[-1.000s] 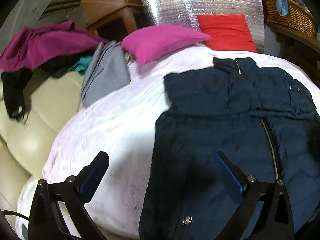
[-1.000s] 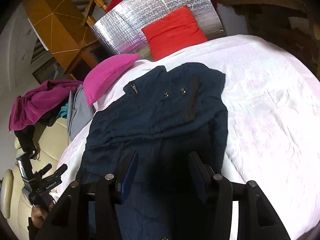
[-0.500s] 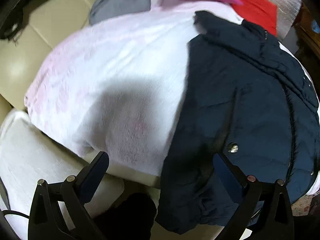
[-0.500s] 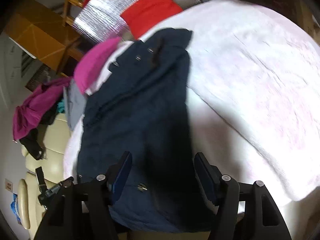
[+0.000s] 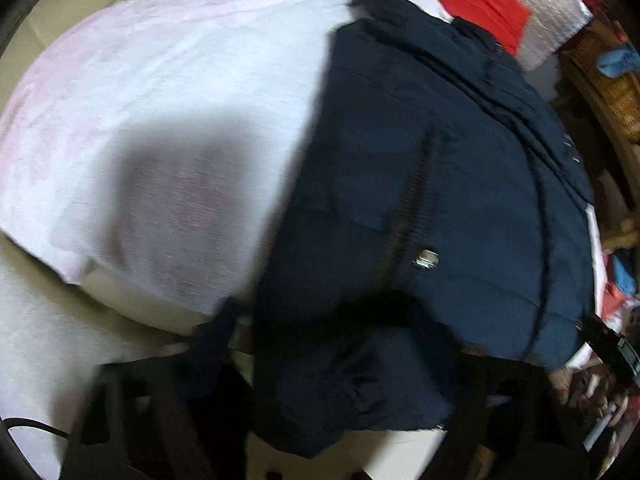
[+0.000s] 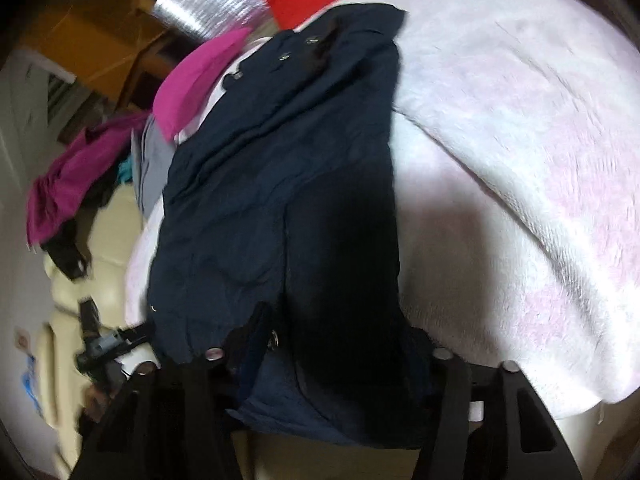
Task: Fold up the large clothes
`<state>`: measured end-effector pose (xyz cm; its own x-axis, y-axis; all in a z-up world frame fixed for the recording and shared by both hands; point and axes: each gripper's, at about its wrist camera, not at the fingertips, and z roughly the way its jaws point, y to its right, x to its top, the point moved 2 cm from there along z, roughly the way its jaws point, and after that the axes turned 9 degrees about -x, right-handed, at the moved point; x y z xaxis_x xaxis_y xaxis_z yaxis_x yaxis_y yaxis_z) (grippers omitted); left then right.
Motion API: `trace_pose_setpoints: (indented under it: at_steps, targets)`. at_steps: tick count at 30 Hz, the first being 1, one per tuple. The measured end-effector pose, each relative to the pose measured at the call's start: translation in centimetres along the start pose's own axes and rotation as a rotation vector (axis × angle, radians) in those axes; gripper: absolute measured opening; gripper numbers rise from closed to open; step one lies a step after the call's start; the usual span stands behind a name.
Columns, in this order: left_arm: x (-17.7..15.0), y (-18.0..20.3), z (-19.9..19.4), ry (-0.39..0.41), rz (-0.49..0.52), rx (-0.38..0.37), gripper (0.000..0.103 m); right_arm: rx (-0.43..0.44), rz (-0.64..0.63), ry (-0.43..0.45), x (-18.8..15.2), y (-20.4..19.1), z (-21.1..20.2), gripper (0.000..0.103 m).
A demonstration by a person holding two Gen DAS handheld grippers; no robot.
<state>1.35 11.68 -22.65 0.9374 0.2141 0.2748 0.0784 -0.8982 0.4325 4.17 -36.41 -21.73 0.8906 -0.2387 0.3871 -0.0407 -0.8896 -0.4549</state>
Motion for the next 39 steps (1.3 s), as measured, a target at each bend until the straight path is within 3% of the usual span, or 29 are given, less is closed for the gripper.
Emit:
trace_pose_setpoints:
  at_steps: [1,3,5,7,9,14,16,18,21,23,25,27,30,33,36,39]
  targets:
    - [-0.1,0.2,0.0,0.000,0.004,-0.006,0.068,0.043,-0.014,0.003,-0.1,-0.3,-0.3,0.039]
    - [-0.3,0.4,0.1,0.002,0.016,-0.001,0.067,0.085,-0.045,0.024,-0.1,-0.9,-0.8,0.039]
    - [-0.4,0.4,0.3,0.000,0.008,-0.005,0.067,0.075,-0.063,0.025,-0.2,-1.1,-0.8,0.039]
    - [-0.3,0.1,0.3,-0.005,0.009,0.001,0.070,0.037,-0.044,-0.033,-0.3,-0.6,0.6,0.039]
    - [-0.6,0.1,0.7,-0.027,0.011,-0.001,0.079,0.019,-0.023,-0.079,-0.3,0.0,1.4,0.045]
    - [-1.1,1.2,1.3,-0.031,0.036,-0.002,0.080,0.003,-0.069,-0.067,-0.6,-0.4,1.4,0.049]
    - [-1.3,2.1,1.6,-0.021,0.032,-0.029,0.074,0.001,-0.095,-0.048,-0.6,-0.9,0.9,0.037]
    - [-1.5,2.7,1.4,-0.014,0.033,-0.071,0.061,0.016,-0.108,-0.013,-0.2,-1.2,0.1,0.031]
    - [-1.8,3.3,1.4,-0.014,0.045,-0.124,0.058,0.078,-0.116,0.057,0.2,-1.9,-1.2,0.030]
    - [-1.7,3.3,1.7,-0.019,0.054,-0.118,0.058,0.093,-0.114,0.067,0.3,-2.0,-1.3,0.030]
    - [-1.6,3.0,2.3,-0.029,0.049,-0.108,0.062,0.070,-0.088,0.018,0.3,-1.5,-0.3,0.038]
    - [-1.2,3.0,2.6,-0.049,0.049,-0.105,0.075,0.044,-0.075,-0.035,0.0,-1.3,1.0,0.048]
    - [-1.9,4.3,3.6,-0.085,0.109,-0.067,0.079,0.027,-0.110,-0.045,-0.6,-1.7,1.1,0.054]
    - [-1.5,4.7,3.6,-0.077,0.146,-0.086,0.076,0.032,-0.158,-0.068,-1.4,-2.4,1.2,0.057]
    - [-1.6,5.0,3.3,-0.067,0.154,-0.106,0.058,0.123,-0.224,-0.053,-1.9,-3.8,0.3,0.057]
    - [-1.7,4.7,3.1,-0.069,0.152,-0.123,0.057,0.158,-0.257,-0.040,-2.0,-4.2,-0.3,0.056]
